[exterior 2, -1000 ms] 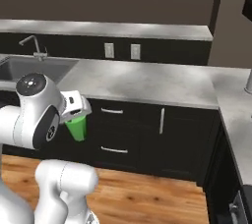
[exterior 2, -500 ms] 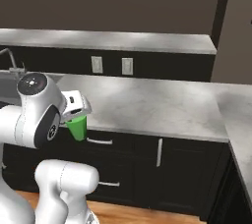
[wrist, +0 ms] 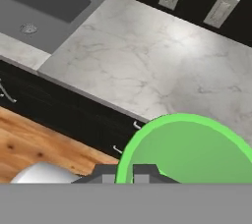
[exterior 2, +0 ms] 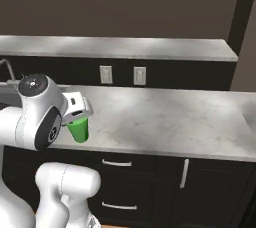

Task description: Pick the cup and bowl from the counter and place them on the counter next to the sink.

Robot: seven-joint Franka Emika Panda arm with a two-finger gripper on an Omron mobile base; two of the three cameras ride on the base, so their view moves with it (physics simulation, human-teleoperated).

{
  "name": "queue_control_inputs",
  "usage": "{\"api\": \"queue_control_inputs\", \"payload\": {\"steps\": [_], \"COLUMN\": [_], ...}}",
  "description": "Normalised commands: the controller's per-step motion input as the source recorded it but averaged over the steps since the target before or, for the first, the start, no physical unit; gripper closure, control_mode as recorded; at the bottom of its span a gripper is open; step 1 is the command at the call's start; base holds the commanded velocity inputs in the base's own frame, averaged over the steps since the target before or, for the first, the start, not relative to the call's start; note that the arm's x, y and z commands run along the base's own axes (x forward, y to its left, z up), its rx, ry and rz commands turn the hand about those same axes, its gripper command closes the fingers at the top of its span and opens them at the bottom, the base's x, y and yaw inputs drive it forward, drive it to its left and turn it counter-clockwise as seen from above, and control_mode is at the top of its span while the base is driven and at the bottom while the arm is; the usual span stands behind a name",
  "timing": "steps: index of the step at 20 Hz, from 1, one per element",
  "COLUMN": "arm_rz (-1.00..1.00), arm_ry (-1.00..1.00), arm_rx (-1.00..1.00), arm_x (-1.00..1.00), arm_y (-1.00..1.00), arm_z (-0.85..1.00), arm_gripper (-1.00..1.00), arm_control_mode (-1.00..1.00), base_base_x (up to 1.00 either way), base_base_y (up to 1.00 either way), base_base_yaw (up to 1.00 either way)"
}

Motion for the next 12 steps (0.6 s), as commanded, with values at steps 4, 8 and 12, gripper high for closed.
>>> {"api": "queue_control_inputs", "payload": {"steps": [4, 8, 12], "arm_rz": [0.00, 0.00, 0.00], "arm_ry": [0.00, 0.00, 0.00], "arm_rx": [0.00, 0.00, 0.00], "arm_x": [0.00, 0.00, 0.00], "arm_y": [0.00, 0.00, 0.00], "arm_z": [0.00, 0.00, 0.00], "arm_gripper": [1.00, 1.00, 1.00], "arm_control_mode": [1.00, 1.00, 1.00], "base_base_x": [0.23, 0.73, 1.00], "base_base_y": [0.62, 0.22, 0.00], "base_base_yaw": [0.00, 0.00, -0.09]}}
